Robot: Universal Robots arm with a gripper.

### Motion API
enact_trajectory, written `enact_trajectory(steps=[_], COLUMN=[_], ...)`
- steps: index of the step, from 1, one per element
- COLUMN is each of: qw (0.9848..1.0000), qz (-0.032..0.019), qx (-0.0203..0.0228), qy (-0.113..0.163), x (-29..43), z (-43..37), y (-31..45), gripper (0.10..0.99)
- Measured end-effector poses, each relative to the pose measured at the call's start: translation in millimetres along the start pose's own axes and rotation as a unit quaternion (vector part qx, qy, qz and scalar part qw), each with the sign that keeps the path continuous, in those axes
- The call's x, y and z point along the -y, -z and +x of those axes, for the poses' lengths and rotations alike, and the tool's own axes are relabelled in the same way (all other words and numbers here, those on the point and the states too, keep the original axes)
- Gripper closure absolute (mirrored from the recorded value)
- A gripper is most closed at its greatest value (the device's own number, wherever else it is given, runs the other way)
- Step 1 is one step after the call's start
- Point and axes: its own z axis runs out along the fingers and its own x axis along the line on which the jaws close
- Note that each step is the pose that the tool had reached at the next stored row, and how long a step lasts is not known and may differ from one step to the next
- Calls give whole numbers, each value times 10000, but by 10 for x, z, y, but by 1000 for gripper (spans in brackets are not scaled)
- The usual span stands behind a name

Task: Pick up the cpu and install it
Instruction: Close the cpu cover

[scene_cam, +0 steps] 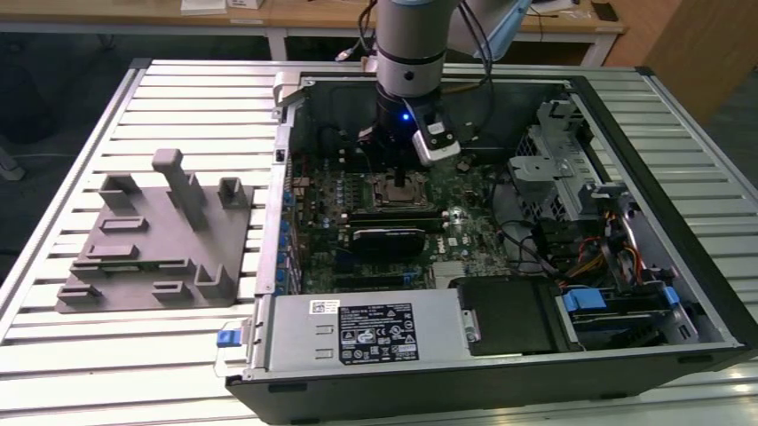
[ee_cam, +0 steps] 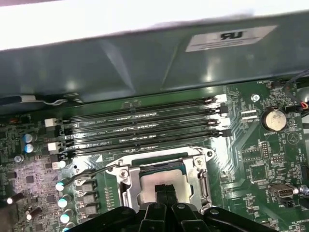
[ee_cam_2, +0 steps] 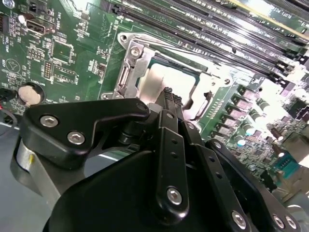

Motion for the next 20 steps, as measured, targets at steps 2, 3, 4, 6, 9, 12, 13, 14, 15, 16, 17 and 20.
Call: enact_trajectory(steps=[2,3,4,6,9,12,13,14,15,16,17,20], qw=[10000,10000,10000,9999,9995,9992,9991,9991,9991,9991,9990,9989], qz=[-1,-2,-3,-6,-11,-13,-13,-14,-14,-15,-15,-15], qx=[-1,-2,-2,-4,-8,-11,-11,-11,-11,-11,-11,-12], qy=[39,59,81,147,319,406,415,423,428,433,440,465], x=[11,18,26,37,41,49,52,55,58,60,63,70], z=[5,7,8,9,16,61,81,102,117,129,138,165], y=[-2,-3,-5,-10,-17,-21,-22,-23,-25,-28,-31,-42], gripper=[980,980,980,980,980,980,980,980,980,980,980,980])
